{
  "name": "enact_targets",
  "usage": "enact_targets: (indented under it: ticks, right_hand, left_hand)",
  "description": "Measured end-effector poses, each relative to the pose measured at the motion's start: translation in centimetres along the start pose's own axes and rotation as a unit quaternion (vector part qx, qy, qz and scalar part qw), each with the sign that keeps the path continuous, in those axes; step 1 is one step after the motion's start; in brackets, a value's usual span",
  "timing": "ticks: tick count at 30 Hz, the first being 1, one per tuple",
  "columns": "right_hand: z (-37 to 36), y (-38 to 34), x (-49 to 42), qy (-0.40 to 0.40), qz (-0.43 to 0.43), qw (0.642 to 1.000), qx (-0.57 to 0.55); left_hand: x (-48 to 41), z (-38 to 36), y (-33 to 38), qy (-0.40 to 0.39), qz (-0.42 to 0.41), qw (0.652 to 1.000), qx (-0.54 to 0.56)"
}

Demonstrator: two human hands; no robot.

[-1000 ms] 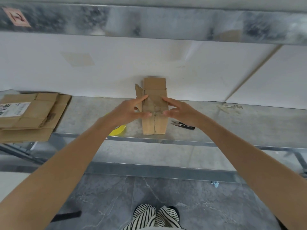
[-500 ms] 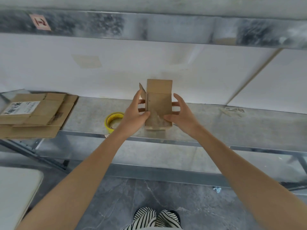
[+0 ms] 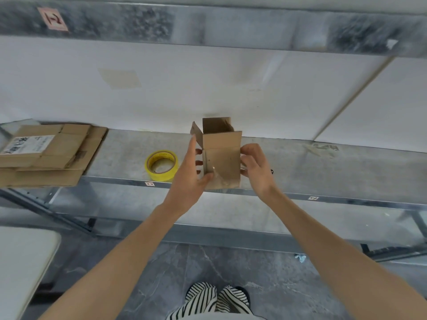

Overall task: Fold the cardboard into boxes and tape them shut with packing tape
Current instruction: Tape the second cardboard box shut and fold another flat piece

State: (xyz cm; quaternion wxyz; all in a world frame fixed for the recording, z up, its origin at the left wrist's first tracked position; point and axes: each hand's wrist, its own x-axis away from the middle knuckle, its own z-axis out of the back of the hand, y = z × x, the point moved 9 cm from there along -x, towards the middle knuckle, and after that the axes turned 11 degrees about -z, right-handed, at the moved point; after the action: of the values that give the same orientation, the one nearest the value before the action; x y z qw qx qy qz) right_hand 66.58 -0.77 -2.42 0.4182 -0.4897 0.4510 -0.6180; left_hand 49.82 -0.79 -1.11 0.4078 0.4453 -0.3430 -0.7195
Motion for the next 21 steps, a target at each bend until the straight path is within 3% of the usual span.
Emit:
enact_targets:
  ticks: [3,6,11,14,19,21]
  right_hand:
    - [-0.1,0.4,-0.1,0.017,-0.006,1.0,0.007]
    - [0.4,0.3,-0.9,0.017,-0.081,0.997,-0.003]
    - [0.4,-1.6,-1.7,-0.024,-0.138,0.982,0.128]
    - [-0.4,-2.0,-1.9,-0.042,-0.132,0.962,0.237]
    - [-0.1,-2.9,-1.8,-0.025,-0.045,0.978,0.204]
    - [0.4,-3.4,-1.6,-0.006,-0.003,0.97,0.243]
  left_hand:
    - [0.8,0.0,-0.5,-0.006,0.014,1.0,-0.018]
    - [1.1,0.5,-0.4,0.007,0.017,0.999,-0.034]
    - [1.1,2.3,-0.4,0.061,0.042,0.997,-0.028]
    - [0.5,2.8,0.6,0.078,0.045,0.995,-0.04]
    - [-0.2,3.2,-1.5,0.046,0.118,0.989,-0.07]
    - [-0.2,3.3,-2.6,0.038,0.157,0.986,-0.048]
